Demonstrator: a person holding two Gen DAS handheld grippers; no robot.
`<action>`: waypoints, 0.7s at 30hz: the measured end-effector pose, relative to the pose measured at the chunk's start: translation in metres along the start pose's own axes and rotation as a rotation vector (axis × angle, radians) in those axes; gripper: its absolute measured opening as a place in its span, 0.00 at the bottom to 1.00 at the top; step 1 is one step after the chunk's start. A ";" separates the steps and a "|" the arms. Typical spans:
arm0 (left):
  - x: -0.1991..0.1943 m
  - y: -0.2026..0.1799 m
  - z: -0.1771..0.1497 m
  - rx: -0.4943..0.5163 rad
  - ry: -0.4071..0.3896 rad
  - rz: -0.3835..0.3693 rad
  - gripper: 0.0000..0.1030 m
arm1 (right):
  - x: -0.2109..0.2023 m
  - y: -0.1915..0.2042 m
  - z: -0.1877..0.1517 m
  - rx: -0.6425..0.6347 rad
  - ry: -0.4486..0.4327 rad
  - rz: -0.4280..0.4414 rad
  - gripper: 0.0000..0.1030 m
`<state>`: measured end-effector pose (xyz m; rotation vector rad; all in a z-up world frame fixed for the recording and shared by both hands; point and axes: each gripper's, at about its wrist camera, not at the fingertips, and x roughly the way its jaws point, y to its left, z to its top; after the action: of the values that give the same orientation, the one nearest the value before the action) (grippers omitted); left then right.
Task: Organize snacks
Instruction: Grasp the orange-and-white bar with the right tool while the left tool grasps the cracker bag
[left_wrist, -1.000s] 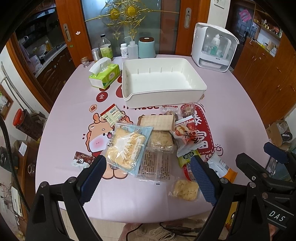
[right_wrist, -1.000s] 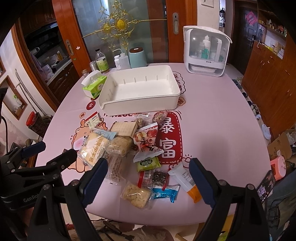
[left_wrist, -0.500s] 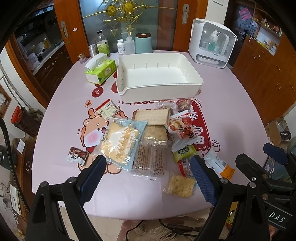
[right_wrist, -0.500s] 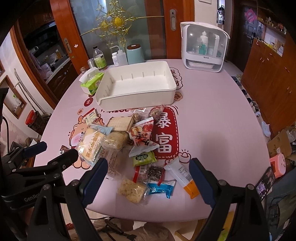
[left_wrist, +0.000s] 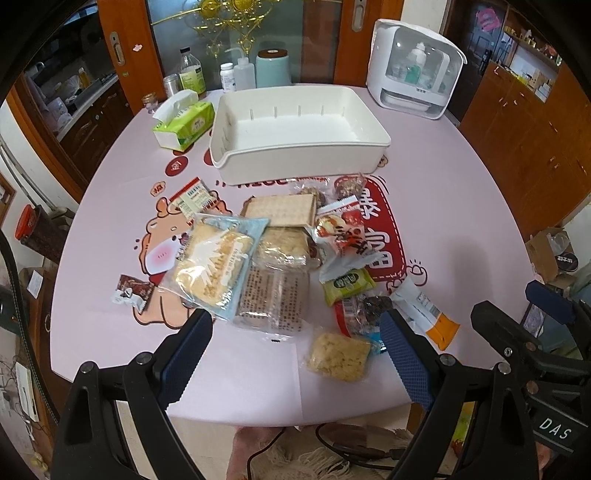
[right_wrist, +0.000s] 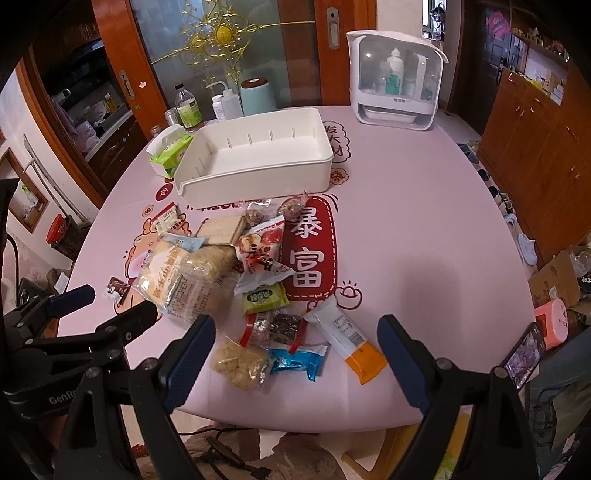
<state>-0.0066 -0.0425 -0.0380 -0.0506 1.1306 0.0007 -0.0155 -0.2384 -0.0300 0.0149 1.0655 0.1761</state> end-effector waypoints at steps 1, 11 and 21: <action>0.002 -0.001 0.000 0.000 0.005 -0.002 0.88 | 0.002 -0.002 -0.001 0.001 0.006 0.001 0.88; 0.053 -0.022 -0.014 0.133 0.122 -0.054 0.89 | 0.044 -0.031 -0.013 0.019 0.096 -0.019 0.87; 0.124 -0.030 -0.055 0.205 0.338 -0.206 0.89 | 0.116 -0.081 -0.049 0.005 0.243 -0.042 0.78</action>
<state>-0.0028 -0.0783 -0.1721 0.0170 1.4531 -0.3173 0.0074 -0.3044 -0.1627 -0.0249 1.3078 0.1395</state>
